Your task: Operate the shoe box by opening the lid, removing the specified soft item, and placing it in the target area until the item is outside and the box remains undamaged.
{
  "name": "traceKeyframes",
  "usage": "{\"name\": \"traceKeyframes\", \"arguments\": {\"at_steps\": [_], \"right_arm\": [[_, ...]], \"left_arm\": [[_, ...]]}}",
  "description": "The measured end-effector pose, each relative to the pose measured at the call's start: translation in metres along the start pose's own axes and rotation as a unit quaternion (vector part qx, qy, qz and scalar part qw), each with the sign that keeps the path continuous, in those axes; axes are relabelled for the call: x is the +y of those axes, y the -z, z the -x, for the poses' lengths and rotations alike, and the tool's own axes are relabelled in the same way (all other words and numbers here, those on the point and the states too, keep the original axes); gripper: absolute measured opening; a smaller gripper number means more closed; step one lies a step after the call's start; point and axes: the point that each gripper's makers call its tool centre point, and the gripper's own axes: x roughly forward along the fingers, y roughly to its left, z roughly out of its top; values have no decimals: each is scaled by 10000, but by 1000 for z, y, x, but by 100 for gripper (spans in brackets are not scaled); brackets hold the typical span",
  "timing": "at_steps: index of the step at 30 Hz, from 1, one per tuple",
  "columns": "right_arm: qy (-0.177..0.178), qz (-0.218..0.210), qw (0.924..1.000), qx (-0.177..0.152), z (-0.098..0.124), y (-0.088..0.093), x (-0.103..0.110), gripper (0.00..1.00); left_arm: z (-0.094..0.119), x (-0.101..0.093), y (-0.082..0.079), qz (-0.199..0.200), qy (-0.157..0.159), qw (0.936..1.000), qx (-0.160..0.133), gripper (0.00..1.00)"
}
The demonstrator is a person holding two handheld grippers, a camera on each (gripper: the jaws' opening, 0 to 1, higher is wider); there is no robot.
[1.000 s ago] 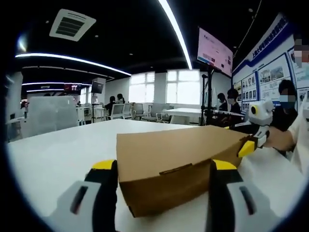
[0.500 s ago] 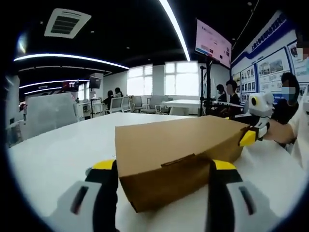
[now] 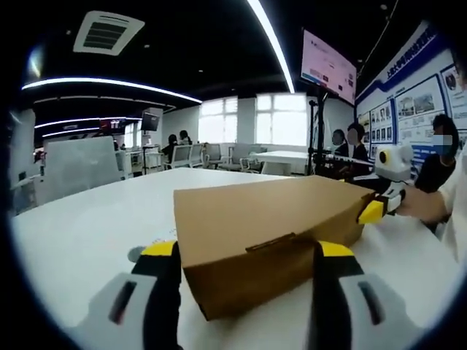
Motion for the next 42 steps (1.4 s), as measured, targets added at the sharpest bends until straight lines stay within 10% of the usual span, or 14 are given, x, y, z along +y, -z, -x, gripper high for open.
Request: {"name": "traceKeyframes", "arguments": {"at_steps": [42], "right_arm": [[-810, 275, 9961, -234, 15, 1, 0, 97]], "left_arm": [[17, -40, 1, 186, -891, 9957, -196, 75]]}}
